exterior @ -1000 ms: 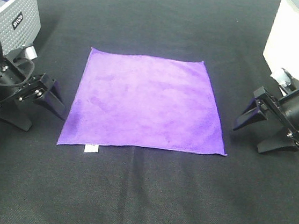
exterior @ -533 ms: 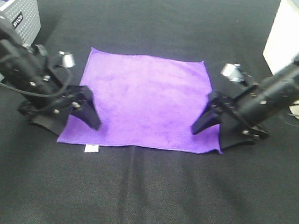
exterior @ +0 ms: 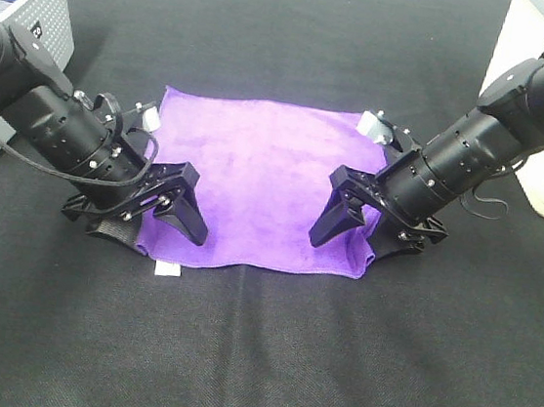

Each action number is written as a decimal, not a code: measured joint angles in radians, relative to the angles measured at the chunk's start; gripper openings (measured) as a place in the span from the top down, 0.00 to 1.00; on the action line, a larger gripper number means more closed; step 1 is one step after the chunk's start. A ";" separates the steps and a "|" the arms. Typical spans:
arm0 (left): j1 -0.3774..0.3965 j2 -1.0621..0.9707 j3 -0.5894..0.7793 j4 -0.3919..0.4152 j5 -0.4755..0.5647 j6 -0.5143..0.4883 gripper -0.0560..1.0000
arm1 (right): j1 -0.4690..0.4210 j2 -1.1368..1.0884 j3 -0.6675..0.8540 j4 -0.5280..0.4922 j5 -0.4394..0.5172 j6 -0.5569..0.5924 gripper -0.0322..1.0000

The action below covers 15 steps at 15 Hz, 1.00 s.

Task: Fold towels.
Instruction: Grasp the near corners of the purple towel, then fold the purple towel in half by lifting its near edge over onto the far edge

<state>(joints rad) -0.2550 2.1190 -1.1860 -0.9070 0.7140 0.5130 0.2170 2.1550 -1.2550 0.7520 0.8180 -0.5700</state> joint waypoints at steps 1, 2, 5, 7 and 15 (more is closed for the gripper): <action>0.000 0.003 0.002 -0.004 -0.006 0.000 0.39 | 0.000 0.001 0.000 -0.011 -0.003 0.000 0.33; 0.000 0.006 0.003 -0.004 -0.013 0.000 0.46 | 0.000 0.003 0.000 -0.022 -0.009 0.000 0.39; 0.000 0.017 0.004 0.008 -0.021 0.011 0.73 | 0.000 0.010 0.000 -0.064 -0.019 0.000 0.62; -0.001 0.018 0.009 0.021 -0.038 0.018 0.93 | 0.000 0.010 0.000 -0.100 -0.020 0.003 0.79; -0.004 0.005 0.009 0.088 -0.040 0.021 0.95 | 0.000 0.012 0.000 -0.138 0.029 0.033 0.96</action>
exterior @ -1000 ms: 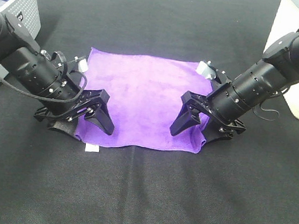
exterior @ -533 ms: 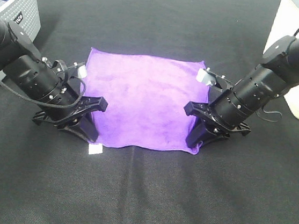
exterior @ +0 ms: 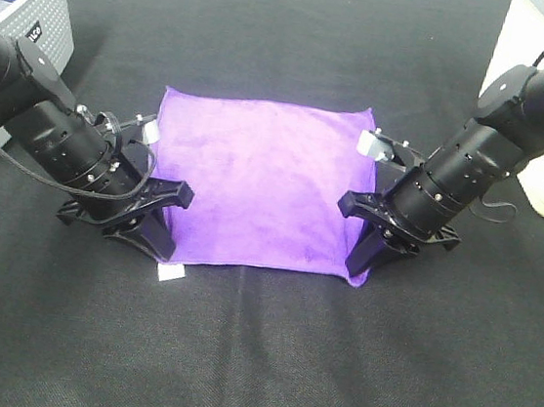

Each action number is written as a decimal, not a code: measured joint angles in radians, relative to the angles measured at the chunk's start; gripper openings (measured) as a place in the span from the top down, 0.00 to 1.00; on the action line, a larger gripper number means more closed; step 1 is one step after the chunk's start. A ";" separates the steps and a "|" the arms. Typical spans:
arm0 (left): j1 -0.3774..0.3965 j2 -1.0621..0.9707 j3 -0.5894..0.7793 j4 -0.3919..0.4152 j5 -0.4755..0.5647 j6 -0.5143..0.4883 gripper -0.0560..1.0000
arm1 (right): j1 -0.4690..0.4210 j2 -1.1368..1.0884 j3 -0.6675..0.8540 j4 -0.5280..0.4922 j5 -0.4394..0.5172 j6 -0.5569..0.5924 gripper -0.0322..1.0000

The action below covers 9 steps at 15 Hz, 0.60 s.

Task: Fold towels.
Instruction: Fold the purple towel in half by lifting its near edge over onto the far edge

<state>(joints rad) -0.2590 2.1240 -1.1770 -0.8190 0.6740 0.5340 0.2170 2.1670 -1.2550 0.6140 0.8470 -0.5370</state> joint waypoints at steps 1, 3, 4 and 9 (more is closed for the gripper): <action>0.000 -0.013 0.003 0.014 0.000 0.000 0.95 | 0.000 0.000 0.000 -0.003 0.019 0.013 0.96; 0.000 -0.056 0.040 0.041 -0.002 -0.006 0.95 | 0.001 -0.017 0.000 -0.006 0.059 0.054 0.96; 0.000 -0.087 0.078 0.053 -0.016 -0.008 0.95 | 0.003 -0.044 0.008 -0.002 0.072 0.064 0.96; -0.004 -0.301 0.260 0.052 -0.028 -0.011 0.95 | 0.007 -0.253 0.183 0.072 0.108 0.081 0.96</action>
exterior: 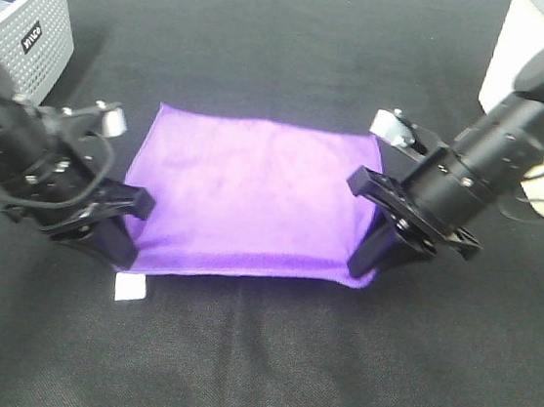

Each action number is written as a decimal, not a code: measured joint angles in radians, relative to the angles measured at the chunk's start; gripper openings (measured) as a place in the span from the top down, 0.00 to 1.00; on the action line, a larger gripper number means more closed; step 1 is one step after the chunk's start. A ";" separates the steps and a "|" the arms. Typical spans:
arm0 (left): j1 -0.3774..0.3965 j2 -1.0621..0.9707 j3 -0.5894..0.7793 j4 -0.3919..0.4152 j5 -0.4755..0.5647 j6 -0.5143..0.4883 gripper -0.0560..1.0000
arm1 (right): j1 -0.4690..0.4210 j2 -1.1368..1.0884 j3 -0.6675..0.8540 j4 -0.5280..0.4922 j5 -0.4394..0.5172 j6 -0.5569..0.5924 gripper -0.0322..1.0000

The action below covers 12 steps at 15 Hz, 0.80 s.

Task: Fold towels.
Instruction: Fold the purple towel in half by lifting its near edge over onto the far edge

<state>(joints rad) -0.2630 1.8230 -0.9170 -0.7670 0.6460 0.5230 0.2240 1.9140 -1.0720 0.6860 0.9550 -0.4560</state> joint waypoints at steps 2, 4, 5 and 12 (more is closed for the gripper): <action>-0.001 -0.039 0.009 -0.007 0.002 0.000 0.95 | 0.001 -0.020 0.018 -0.001 0.003 0.000 0.96; -0.001 -0.035 -0.015 -0.009 -0.023 0.000 0.95 | 0.002 -0.010 -0.010 -0.014 -0.049 0.000 0.96; -0.001 -0.022 -0.054 -0.008 -0.037 0.000 0.95 | 0.002 0.006 -0.051 -0.032 -0.067 0.000 0.96; 0.004 0.267 -0.529 -0.002 -0.049 -0.032 0.95 | -0.057 0.321 -0.609 -0.060 -0.010 0.045 0.96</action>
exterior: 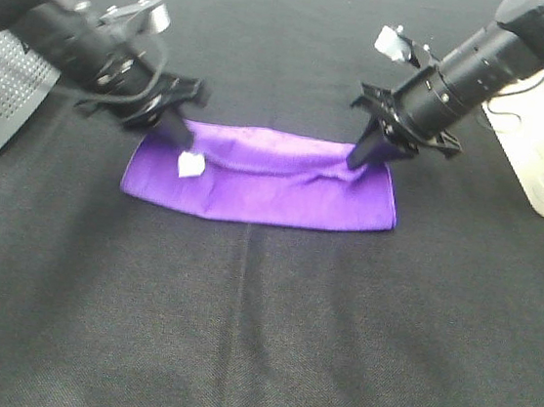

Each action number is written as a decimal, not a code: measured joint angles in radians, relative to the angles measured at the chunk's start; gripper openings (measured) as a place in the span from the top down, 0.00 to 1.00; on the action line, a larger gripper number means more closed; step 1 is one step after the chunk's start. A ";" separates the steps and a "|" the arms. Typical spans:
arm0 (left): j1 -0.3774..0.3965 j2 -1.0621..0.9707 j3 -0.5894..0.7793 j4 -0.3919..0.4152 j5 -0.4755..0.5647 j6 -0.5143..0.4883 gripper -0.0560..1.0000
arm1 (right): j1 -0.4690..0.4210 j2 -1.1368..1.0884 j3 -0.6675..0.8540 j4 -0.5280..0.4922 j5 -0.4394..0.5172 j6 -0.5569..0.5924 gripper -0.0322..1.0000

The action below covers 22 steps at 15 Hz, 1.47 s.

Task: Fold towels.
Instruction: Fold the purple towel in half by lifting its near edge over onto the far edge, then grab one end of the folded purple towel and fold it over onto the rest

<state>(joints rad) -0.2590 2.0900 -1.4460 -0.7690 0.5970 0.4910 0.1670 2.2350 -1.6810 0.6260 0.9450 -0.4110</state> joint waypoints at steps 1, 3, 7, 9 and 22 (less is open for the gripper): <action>0.000 0.000 0.000 0.000 0.000 0.000 0.95 | 0.000 0.000 0.000 0.000 0.000 0.000 0.96; 0.007 0.110 -0.131 0.004 -0.016 -0.009 0.95 | -0.012 0.137 -0.235 -0.005 0.048 0.035 0.96; 0.044 0.155 -0.169 0.009 -0.021 -0.016 0.95 | -0.012 0.204 -0.338 -0.016 0.063 0.060 0.96; 0.055 0.158 -0.169 0.010 -0.037 -0.010 0.95 | -0.012 0.208 -0.342 -0.045 0.041 0.067 0.96; 0.129 0.092 -0.251 0.208 0.157 -0.128 0.21 | -0.012 0.089 -0.344 -0.173 0.208 0.097 0.22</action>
<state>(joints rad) -0.1300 2.1820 -1.6970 -0.5610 0.7540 0.3630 0.1550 2.3240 -2.0250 0.4530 1.1530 -0.3140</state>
